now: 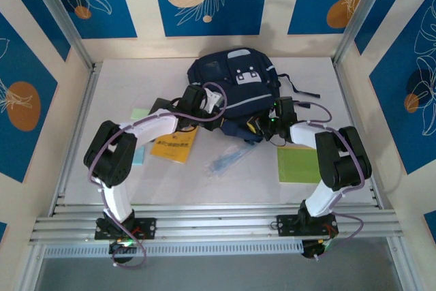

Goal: Pack the student bag
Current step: Unzip the student bag at the top-center of the table.

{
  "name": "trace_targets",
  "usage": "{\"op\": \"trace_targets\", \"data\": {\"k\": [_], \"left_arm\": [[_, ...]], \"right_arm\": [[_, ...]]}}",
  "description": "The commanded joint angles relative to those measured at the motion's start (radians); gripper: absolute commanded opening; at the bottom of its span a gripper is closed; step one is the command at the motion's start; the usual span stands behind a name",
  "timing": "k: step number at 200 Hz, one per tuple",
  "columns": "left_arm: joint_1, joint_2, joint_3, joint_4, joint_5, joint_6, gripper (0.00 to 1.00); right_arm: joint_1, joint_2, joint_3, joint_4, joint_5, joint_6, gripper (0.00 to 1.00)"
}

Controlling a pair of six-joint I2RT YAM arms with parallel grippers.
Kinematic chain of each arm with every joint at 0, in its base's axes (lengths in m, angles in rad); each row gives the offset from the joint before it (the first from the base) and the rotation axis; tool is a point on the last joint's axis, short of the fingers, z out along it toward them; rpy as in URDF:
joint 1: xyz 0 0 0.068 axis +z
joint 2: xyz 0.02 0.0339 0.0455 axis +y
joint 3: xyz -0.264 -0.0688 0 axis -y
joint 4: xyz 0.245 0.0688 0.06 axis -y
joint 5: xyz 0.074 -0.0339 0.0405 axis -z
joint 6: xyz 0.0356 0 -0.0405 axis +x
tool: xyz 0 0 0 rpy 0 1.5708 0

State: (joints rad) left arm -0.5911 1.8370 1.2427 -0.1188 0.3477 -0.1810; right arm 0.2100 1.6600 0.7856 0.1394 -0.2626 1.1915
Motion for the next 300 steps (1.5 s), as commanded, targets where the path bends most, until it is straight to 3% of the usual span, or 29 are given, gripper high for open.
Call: {"op": "trace_targets", "data": {"k": [1,20,52,75,95,121,169,248,279,300], "left_arm": [[0.041,0.01,0.032,0.017,-0.004,0.056,0.17],[0.046,0.024,0.033,0.031,0.041,0.047,0.3],[0.045,0.04,0.027,0.038,0.08,0.035,0.39],[0.045,0.033,0.019,0.041,0.087,0.03,0.51],[0.04,0.022,0.007,0.038,0.107,0.032,0.54],[0.021,0.001,-0.023,0.016,0.092,0.082,0.52],[-0.045,0.018,0.0,-0.097,-0.094,0.273,0.47],[-0.067,0.119,0.115,-0.158,-0.205,0.38,0.46],[-0.074,0.158,0.167,-0.193,-0.197,0.396,0.29],[-0.075,0.138,0.148,-0.172,-0.164,0.386,0.08]], "right_arm": [[-0.012,-0.035,0.02,-0.055,0.057,-0.066,0.0],[-0.012,-0.032,0.023,-0.051,0.041,-0.061,0.0],[-0.013,-0.028,0.027,-0.045,0.028,-0.056,0.0],[-0.012,-0.03,0.031,-0.048,0.022,-0.062,0.0],[-0.013,-0.029,0.036,-0.053,0.019,-0.067,0.0],[-0.013,-0.022,0.037,-0.049,0.013,-0.066,0.0],[-0.013,-0.014,0.034,-0.035,-0.01,-0.061,0.0],[-0.02,-0.017,0.033,-0.023,-0.036,-0.049,0.0],[-0.021,-0.022,0.031,-0.02,-0.04,-0.049,0.0],[-0.026,-0.027,0.025,-0.034,-0.024,-0.056,0.0]]}}
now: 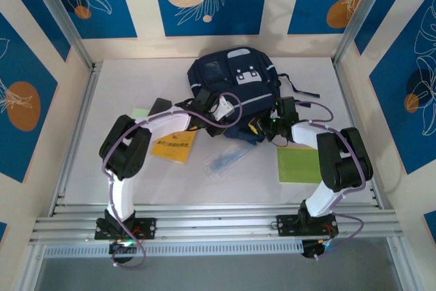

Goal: Pack the student bag
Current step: Unzip the student bag at the top-center of the table.

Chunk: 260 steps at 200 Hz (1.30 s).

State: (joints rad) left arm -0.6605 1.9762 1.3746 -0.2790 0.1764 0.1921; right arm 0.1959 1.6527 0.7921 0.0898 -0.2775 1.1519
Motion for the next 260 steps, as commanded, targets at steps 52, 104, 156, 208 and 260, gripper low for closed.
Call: {"op": "trace_targets", "data": {"k": [52,104,156,208,260], "left_arm": [[0.129,-0.001,0.024,-0.026,0.344,-0.185,0.0],[0.232,0.063,0.111,-0.113,0.364,-0.319,0.0],[0.271,0.124,0.254,-0.352,0.331,-0.348,0.0],[0.237,0.062,0.242,-0.414,0.262,-0.222,0.0],[0.169,0.06,0.224,-0.345,0.199,-0.163,0.19]], "right_arm": [[-0.031,-0.047,0.01,-0.03,0.031,-0.087,0.0],[-0.043,-0.095,0.008,-0.072,0.067,-0.145,0.0],[-0.046,-0.114,0.01,-0.099,0.105,-0.215,0.0],[-0.047,-0.112,0.043,-0.117,0.103,-0.298,0.0],[-0.044,-0.108,0.046,-0.105,0.071,-0.293,0.0]]}}
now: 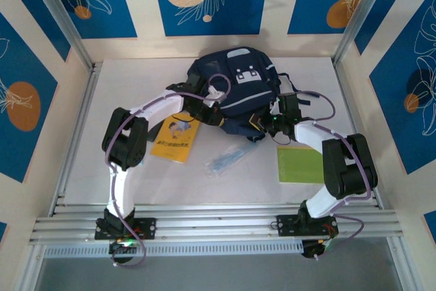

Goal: Pack the student bag
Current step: Unzip the student bag at the top-center of the table.

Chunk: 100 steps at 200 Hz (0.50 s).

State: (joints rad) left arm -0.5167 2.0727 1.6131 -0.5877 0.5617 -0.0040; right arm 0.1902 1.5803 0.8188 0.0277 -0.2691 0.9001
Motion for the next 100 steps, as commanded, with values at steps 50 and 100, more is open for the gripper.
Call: {"op": "trace_targets", "data": {"k": [50,100], "left_arm": [[0.017,-0.031,-0.003,0.001,-0.182,0.021,0.29],[-0.052,-0.066,-0.021,0.015,-0.16,0.043,0.4]], "right_arm": [[-0.037,-0.034,0.017,-0.037,0.048,-0.037,0.0],[-0.038,-0.025,0.022,-0.035,0.039,-0.034,0.0]]}}
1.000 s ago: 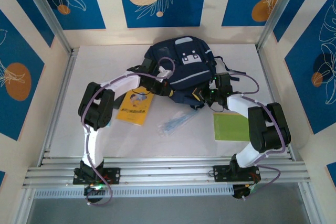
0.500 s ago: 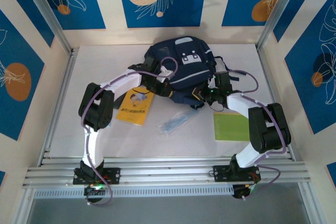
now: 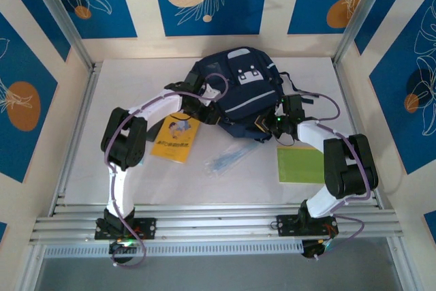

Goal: Pack the student bag
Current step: Unzip the student bag at the top-center of the table.

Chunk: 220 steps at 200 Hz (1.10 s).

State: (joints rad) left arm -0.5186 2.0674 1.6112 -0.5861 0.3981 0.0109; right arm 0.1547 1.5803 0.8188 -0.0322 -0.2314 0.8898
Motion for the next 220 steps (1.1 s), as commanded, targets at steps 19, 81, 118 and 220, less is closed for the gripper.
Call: {"op": "trace_targets", "data": {"k": [19,81,118,220], "left_arm": [[-0.082,-0.082,-0.051,0.06,-0.021,0.035,0.44],[-0.065,-0.017,0.031,0.113,-0.061,-0.151,0.58],[-0.055,0.045,0.034,0.207,0.009,-0.296,0.61],[-0.053,0.075,-0.096,0.381,0.168,-0.523,0.6]], "right_arm": [[-0.003,-0.022,0.022,0.027,-0.003,-0.023,0.0],[-0.004,-0.022,0.019,0.029,-0.014,-0.013,0.0],[-0.005,-0.021,0.017,0.029,-0.019,-0.015,0.0],[-0.004,-0.013,0.013,0.043,-0.022,-0.006,0.0]]}}
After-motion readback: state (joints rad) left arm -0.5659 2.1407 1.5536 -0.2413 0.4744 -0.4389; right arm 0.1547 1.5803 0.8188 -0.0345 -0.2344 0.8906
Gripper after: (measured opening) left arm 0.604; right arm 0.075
